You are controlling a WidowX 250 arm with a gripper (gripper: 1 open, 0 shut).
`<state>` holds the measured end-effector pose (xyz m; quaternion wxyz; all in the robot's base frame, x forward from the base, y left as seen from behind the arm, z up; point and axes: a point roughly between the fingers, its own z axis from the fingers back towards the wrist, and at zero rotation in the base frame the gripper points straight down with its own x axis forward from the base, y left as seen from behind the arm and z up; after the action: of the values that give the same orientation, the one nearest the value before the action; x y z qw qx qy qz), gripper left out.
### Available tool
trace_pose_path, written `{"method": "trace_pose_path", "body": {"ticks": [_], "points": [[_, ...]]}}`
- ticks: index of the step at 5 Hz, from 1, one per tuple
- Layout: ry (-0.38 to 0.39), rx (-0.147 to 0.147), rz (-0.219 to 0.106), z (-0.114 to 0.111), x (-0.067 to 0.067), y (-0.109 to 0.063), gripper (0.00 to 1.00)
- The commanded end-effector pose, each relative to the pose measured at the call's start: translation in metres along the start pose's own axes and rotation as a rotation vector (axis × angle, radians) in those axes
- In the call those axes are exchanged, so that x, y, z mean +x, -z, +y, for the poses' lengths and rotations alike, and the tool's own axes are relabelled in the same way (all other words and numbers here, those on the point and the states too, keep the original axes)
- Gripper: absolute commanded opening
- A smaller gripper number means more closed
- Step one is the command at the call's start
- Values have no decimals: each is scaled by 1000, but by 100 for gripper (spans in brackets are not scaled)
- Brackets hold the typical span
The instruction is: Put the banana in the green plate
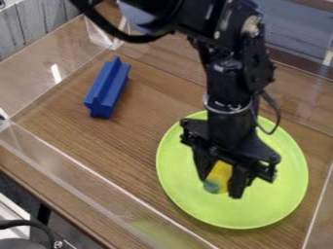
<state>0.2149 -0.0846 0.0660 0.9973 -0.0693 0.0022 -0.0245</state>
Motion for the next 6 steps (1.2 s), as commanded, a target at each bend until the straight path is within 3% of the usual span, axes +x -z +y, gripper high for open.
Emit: {"method": "trace_pose_path", "body": {"ticks": [1, 2, 4, 5, 6], "points": [[0, -16, -38, -13, 8, 4, 0], [3, -14, -27, -22, 6, 19, 0], [2, 19, -26, -4, 17, -5, 0], [-21, 19, -30, -8, 18, -3, 100], [-35, 19, -31, -12, 20, -4, 0]]}}
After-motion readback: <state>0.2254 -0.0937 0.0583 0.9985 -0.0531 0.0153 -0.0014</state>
